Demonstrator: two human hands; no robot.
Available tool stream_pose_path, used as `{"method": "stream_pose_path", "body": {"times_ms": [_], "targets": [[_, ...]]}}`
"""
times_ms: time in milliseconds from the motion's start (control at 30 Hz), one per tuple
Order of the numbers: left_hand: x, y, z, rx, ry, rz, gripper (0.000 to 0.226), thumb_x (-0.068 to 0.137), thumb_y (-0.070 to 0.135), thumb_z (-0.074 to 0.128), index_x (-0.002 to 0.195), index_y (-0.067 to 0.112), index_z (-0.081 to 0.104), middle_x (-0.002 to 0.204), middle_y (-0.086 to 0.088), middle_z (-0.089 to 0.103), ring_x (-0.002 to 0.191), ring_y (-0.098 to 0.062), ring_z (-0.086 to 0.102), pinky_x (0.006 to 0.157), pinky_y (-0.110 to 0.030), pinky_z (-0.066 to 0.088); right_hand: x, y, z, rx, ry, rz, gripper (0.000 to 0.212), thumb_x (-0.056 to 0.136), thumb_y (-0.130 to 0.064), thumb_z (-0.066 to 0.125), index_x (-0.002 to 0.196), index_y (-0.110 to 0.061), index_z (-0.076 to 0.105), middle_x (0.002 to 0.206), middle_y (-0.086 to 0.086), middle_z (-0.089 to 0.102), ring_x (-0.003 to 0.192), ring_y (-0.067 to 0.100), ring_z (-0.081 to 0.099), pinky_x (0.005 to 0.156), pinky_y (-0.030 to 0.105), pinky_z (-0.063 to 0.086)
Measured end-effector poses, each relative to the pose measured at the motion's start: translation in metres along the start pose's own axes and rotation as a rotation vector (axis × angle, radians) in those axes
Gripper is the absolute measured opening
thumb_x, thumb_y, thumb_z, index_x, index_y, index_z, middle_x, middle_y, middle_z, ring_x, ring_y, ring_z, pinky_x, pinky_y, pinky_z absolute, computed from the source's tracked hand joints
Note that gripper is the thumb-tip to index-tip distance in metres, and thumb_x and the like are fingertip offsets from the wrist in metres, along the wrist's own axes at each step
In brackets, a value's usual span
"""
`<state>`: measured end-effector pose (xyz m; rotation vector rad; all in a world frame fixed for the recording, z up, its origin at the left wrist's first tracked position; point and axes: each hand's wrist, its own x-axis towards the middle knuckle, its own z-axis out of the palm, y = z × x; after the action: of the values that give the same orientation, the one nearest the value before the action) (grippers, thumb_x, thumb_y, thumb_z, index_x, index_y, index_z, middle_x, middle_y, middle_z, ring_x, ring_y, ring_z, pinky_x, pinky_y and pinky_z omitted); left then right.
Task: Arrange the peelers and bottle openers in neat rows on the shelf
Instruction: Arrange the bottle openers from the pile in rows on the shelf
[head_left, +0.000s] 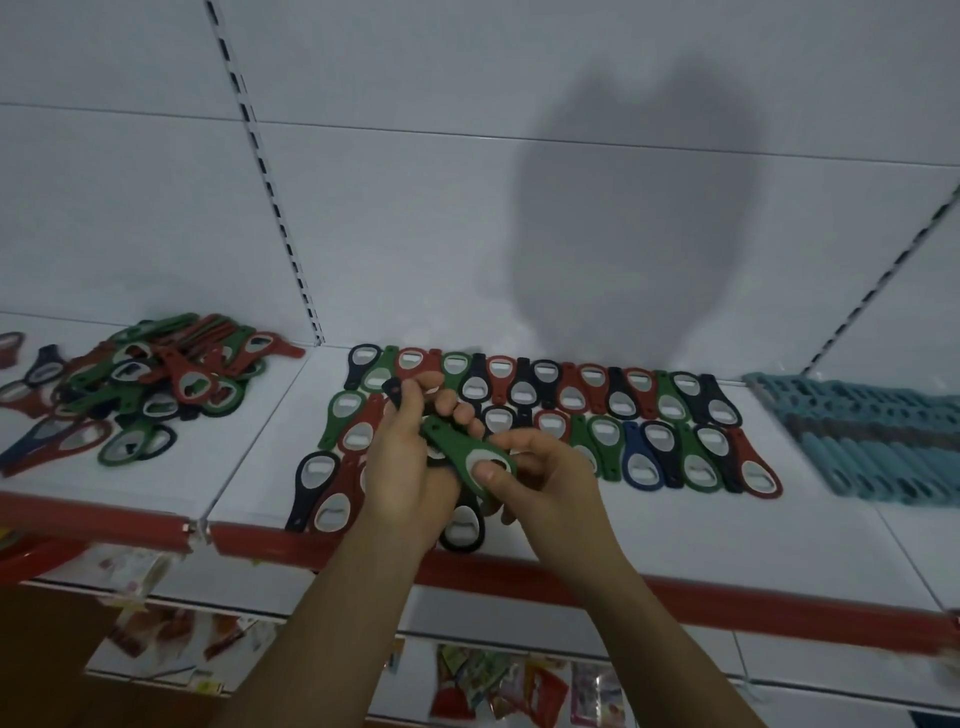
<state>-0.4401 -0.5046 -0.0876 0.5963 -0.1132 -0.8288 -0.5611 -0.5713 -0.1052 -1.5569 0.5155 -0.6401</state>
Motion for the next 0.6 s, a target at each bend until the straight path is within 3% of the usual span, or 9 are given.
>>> {"method": "stream_pose_path", "body": {"times_ms": [133, 200, 267, 333, 433, 500, 600], "targets": [[0.006, 0.003, -0.006, 0.199, 0.081, 0.135, 0.028, 0.111, 0.03, 0.039, 0.104, 0.011, 0.059, 0.075, -0.003, 0.06, 0.068, -0.017, 0.063, 0.069, -0.033, 0.058, 0.002, 0.009, -0.015, -0.161, 0.069, -0.034, 0.016, 0.09, -0.017, 0.075, 0.075, -0.018, 0.068, 0.069, 0.003, 0.066, 0.065, 0.021, 0.059, 0.063, 0.04, 0.05], [0.009, 0.008, -0.016, 0.357, 0.125, 0.191, 0.027, 0.111, 0.027, 0.041, 0.104, 0.01, 0.061, 0.077, -0.003, 0.062, 0.063, -0.017, 0.06, 0.059, -0.033, 0.056, 0.003, 0.012, -0.024, -0.169, 0.095, -0.041, 0.014, 0.091, -0.02, 0.075, 0.078, -0.018, 0.069, 0.07, 0.002, 0.065, 0.065, 0.018, 0.058, 0.063, 0.034, 0.049], [0.011, 0.017, -0.029, 0.581, 0.098, 0.212, 0.025, 0.109, 0.025, 0.046, 0.099, 0.012, 0.065, 0.072, 0.0, 0.06, 0.055, -0.015, 0.048, 0.047, -0.026, 0.043, 0.004, 0.015, -0.032, -0.242, 0.084, -0.052, 0.011, 0.092, -0.019, 0.073, 0.082, -0.022, 0.069, 0.073, -0.004, 0.066, 0.069, 0.011, 0.06, 0.066, 0.027, 0.048], [0.013, 0.029, -0.041, 1.026, -0.006, 0.25, 0.017, 0.104, 0.025, 0.057, 0.098, 0.018, 0.072, 0.07, 0.006, 0.063, 0.057, -0.012, 0.053, 0.05, -0.022, 0.046, 0.006, 0.019, -0.037, -0.352, 0.082, -0.064, 0.011, 0.093, -0.015, 0.071, 0.088, -0.026, 0.07, 0.081, -0.012, 0.069, 0.076, 0.008, 0.063, 0.069, 0.024, 0.049], [0.013, 0.039, -0.049, 1.745, -0.315, 0.263, 0.013, 0.092, 0.027, 0.075, 0.104, 0.027, 0.074, 0.087, 0.014, 0.07, 0.084, -0.001, 0.066, 0.078, -0.025, 0.058, 0.005, 0.02, -0.042, -0.423, 0.082, -0.053, 0.019, 0.093, -0.012, 0.069, 0.097, -0.031, 0.07, 0.09, -0.022, 0.07, 0.083, 0.005, 0.065, 0.068, 0.014, 0.047], [0.013, 0.037, -0.046, 1.896, -0.447, 0.242, 0.023, 0.086, 0.031, 0.081, 0.106, 0.026, 0.071, 0.094, 0.013, 0.065, 0.088, -0.005, 0.062, 0.08, -0.036, 0.056, 0.006, 0.02, -0.046, -0.393, 0.089, -0.007, 0.022, 0.094, -0.008, 0.066, 0.1, -0.03, 0.069, 0.094, -0.021, 0.071, 0.083, 0.005, 0.069, 0.068, 0.018, 0.053], [0.012, 0.03, -0.047, 2.012, -0.533, 0.242, 0.035, 0.082, 0.04, 0.082, 0.111, 0.026, 0.067, 0.105, 0.012, 0.058, 0.097, -0.012, 0.056, 0.083, -0.036, 0.051, 0.004, 0.02, -0.047, -0.271, 0.131, 0.044, 0.028, 0.091, 0.002, 0.061, 0.1, -0.023, 0.071, 0.091, -0.007, 0.073, 0.078, 0.015, 0.073, 0.065, 0.029, 0.059]]}}
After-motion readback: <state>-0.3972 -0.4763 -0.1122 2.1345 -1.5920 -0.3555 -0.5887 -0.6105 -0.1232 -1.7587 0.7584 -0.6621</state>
